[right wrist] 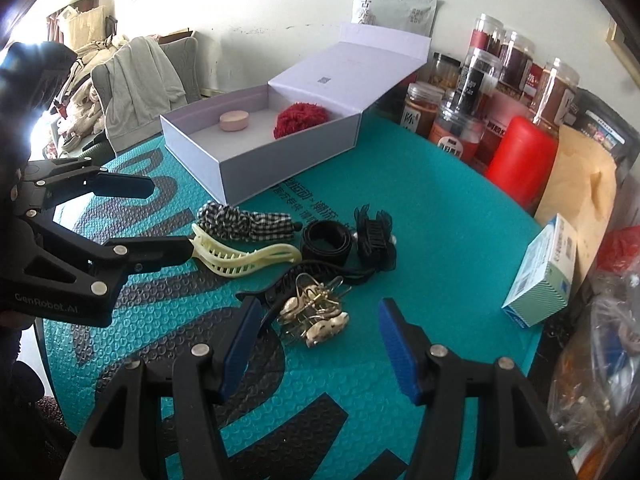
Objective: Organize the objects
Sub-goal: 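Grasp the cream claw clip with the left tool while the right tool grasps the gold hairpins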
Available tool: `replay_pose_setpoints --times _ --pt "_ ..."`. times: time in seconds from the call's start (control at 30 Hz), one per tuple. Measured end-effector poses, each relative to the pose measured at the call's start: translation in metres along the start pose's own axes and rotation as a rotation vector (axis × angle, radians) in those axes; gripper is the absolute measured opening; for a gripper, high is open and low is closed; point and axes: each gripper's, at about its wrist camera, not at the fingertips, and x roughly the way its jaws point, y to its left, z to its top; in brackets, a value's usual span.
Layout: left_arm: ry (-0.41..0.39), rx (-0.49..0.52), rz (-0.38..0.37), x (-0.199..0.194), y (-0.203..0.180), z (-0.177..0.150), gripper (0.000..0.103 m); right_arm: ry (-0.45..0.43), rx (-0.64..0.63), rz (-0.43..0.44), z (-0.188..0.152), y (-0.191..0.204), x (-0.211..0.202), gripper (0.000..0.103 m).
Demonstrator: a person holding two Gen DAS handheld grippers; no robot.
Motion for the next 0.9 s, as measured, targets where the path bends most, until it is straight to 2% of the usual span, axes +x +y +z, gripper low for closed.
replay_pose_setpoints --times 0.47,0.57,0.7,0.8,0.87,0.9 --pt "0.044 -0.019 -0.050 0.036 0.009 -0.003 0.080 0.039 0.050 0.064 -0.009 -0.014 0.029 0.061" --pt "0.039 -0.016 -0.086 0.041 0.008 -0.003 0.079 0.050 0.062 0.083 -0.009 -0.016 0.035 0.061" --pt "0.033 0.048 -0.105 0.043 -0.004 -0.001 0.079 0.052 0.068 0.092 -0.009 -0.017 0.041 0.061" --pt "0.029 0.086 -0.083 0.045 -0.013 0.002 0.079 0.059 0.071 0.103 -0.010 -0.017 0.044 0.060" --pt "0.012 0.108 -0.083 0.042 -0.018 0.003 0.079 0.061 0.082 0.127 -0.011 -0.018 0.045 0.051" --pt "0.001 0.117 -0.092 0.039 -0.020 0.004 0.079 0.058 0.081 0.123 -0.012 -0.018 0.044 0.051"
